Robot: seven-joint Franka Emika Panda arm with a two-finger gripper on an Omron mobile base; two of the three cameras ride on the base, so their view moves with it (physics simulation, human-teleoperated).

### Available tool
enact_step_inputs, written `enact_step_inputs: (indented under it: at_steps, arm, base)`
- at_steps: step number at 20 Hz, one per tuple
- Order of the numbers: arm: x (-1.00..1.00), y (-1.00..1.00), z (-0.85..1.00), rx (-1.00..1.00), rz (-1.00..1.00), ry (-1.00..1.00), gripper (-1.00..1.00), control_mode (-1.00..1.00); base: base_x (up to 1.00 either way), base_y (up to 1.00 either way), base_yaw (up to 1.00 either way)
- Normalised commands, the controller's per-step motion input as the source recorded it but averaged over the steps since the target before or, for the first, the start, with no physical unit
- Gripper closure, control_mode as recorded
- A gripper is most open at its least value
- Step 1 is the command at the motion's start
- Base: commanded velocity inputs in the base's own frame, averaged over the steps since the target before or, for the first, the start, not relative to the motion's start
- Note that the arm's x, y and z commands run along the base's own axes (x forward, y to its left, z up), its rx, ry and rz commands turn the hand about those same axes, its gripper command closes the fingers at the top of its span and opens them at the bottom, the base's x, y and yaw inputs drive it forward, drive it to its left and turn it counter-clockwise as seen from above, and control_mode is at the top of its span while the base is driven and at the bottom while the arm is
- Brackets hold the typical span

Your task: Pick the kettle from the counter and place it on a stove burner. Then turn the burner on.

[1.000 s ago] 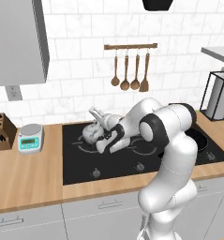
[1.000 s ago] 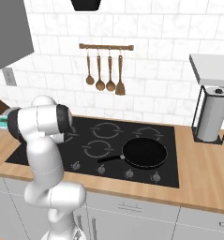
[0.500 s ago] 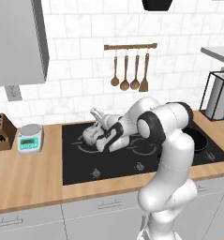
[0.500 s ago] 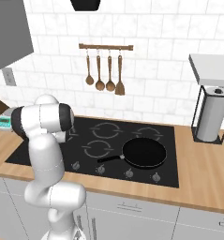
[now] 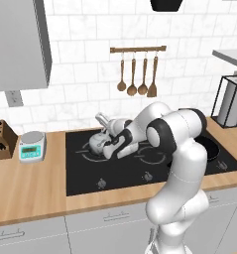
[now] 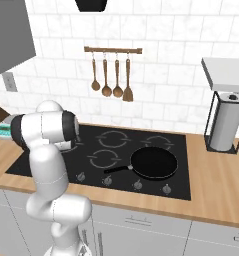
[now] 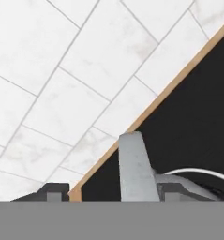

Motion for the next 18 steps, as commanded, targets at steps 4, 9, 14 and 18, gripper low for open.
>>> enact_step_inputs:
  at_steps: [4, 9, 14, 18]
  arm:
    - [-0.03, 0.00, -0.01, -0.06, 0.00, 0.03, -1.00, -1.00]
    - [-0.06, 0.00, 0.03, -0.15, 0.00, 0.13, -1.00, -1.00]
    - [0.00, 0.00, 0.86, -0.01, -0.03, 0.09, -1.00, -1.00]
    - [-0.20, 0.00, 1.00, 0.00, 0.00, 0.20, -1.00, -1.00]
  base:
    - [0.00, 0.00, 0.00]
    - [0.00, 0.00, 0.00]
    - [0.00, 0.00, 0.00]
    - [0.00, 0.00, 0.00]
